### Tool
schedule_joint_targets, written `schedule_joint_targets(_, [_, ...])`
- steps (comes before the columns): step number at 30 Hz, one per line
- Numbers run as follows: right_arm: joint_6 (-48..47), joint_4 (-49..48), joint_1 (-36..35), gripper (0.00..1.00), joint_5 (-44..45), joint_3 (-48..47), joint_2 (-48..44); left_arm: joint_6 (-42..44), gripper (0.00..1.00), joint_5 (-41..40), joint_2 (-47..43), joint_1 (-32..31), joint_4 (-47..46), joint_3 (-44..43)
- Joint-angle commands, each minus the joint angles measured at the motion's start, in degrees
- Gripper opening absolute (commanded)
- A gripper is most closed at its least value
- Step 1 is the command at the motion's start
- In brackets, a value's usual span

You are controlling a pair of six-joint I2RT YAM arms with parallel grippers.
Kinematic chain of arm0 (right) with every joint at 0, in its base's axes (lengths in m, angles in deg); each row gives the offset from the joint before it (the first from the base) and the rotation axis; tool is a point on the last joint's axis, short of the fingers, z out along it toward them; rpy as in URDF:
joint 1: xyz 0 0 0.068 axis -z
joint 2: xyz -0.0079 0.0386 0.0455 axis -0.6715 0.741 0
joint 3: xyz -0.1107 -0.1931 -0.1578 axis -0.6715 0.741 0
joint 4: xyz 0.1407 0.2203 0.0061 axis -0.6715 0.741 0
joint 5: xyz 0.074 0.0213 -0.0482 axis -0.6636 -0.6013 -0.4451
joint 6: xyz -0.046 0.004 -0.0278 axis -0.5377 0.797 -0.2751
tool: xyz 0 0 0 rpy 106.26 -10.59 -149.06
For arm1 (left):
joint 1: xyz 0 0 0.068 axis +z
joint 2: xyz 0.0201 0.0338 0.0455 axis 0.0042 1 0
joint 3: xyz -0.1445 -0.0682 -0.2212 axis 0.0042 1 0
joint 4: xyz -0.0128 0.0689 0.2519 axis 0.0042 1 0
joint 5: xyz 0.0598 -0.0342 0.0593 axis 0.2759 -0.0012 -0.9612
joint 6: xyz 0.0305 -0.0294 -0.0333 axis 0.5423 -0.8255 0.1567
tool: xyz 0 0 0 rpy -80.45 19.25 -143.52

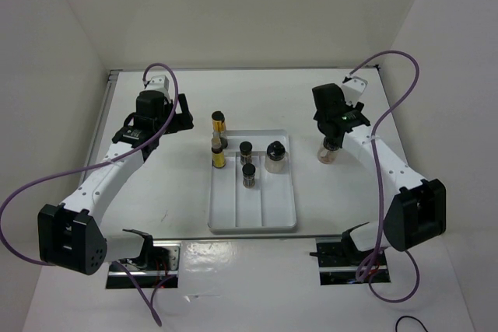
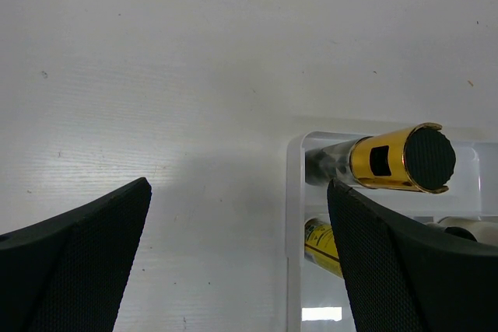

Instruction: Organize the condiment bottles

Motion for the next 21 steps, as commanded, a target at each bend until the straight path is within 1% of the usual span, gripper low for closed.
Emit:
schedule_joint_targets(1, [1.07, 2.61, 2.33, 0.69, 0.01, 0.47, 0.49, -0.29, 1.00, 0.05, -1.74, 0.36, -2.12, 0.12])
schedule_joint_targets(2, [1.07, 2.09, 2.34, 0.67, -0.68, 0.47, 0.49, -0.29, 1.00, 0.05, -1.74, 0.36, -2.12, 0.12])
schedule_joint_targets(7, [1.07, 2.16, 2.87, 0.67, -0.69, 1.61, 1.72, -0.29, 1.00, -0.47, -1.74, 0.36, -2.12, 0.12])
schedule_joint_targets(9, [1.07, 2.17, 3.39, 0.61, -0.69, 2.31, 2.43, -0.29, 1.00, -0.48, -1.74, 0.36, -2.12, 0.12])
schedule_joint_targets(14, [3.08, 3.48, 3.39, 0.61, -1.48, 3.37, 4.09, -0.29, 1.00, -0.48, -1.21, 0.36, -2.12, 0.12])
schedule_joint_targets(19, [3.09, 3.49, 5.15, 0.61, -2.71, 4.08, 4.10, -0.29, 1.00, -0.48, -1.21, 0.36, -2.12, 0.12])
schedule_joint_targets(21, [3.09, 3.49, 5.15, 0.57, -3.24, 4.60, 4.10, -0.29, 1.00, -0.48, -1.21, 0.36, -2.12, 0.12])
